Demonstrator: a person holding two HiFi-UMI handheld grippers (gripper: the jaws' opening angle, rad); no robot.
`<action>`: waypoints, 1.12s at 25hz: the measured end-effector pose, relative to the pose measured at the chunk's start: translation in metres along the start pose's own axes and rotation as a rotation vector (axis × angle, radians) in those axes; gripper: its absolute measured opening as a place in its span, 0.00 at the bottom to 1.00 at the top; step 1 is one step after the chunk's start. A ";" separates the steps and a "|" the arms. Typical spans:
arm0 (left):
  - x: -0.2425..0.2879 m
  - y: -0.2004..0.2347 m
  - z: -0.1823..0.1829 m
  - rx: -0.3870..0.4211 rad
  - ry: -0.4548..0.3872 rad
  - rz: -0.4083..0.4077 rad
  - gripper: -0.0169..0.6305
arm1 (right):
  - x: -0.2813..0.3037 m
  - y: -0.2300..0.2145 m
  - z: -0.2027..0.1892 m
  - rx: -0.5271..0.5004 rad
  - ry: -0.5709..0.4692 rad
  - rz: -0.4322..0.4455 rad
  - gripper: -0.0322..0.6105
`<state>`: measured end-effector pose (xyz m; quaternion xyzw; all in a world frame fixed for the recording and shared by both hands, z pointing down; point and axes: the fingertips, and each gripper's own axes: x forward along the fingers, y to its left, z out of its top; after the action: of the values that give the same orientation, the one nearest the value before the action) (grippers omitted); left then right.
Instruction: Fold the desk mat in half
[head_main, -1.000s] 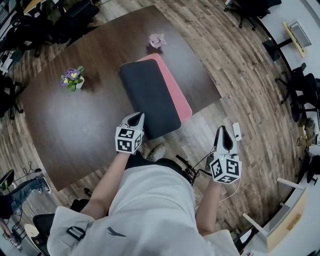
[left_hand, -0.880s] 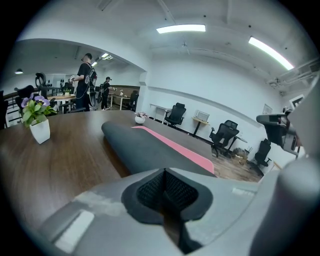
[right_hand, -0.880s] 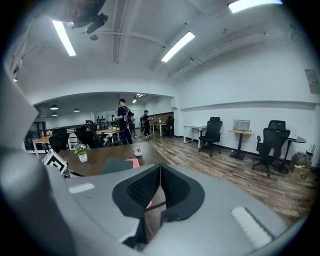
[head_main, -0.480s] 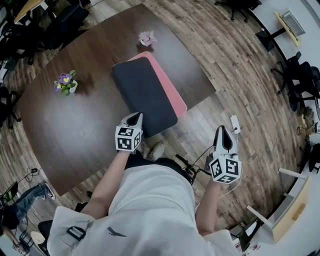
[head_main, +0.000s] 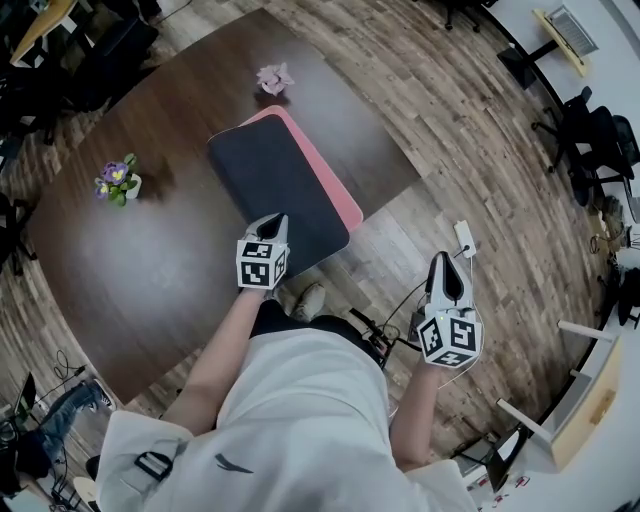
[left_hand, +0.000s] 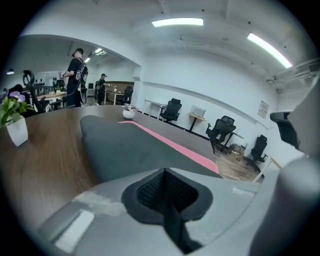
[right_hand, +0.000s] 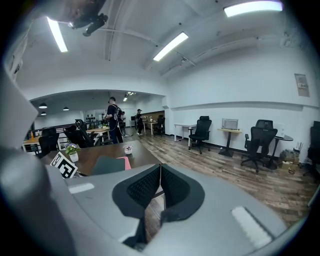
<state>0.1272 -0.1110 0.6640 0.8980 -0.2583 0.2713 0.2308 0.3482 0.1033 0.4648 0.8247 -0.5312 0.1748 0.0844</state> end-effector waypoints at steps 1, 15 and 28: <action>0.002 0.000 -0.001 0.004 -0.001 0.004 0.04 | 0.000 -0.002 0.000 0.002 0.001 -0.005 0.06; 0.017 -0.015 0.021 -0.071 -0.075 -0.035 0.04 | 0.010 -0.009 -0.001 0.012 0.010 -0.011 0.06; -0.004 -0.005 0.040 -0.039 -0.149 -0.014 0.04 | 0.037 0.001 0.008 0.005 -0.005 0.081 0.06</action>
<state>0.1426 -0.1279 0.6305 0.9129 -0.2736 0.1969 0.2302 0.3627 0.0687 0.4718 0.8033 -0.5638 0.1770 0.0739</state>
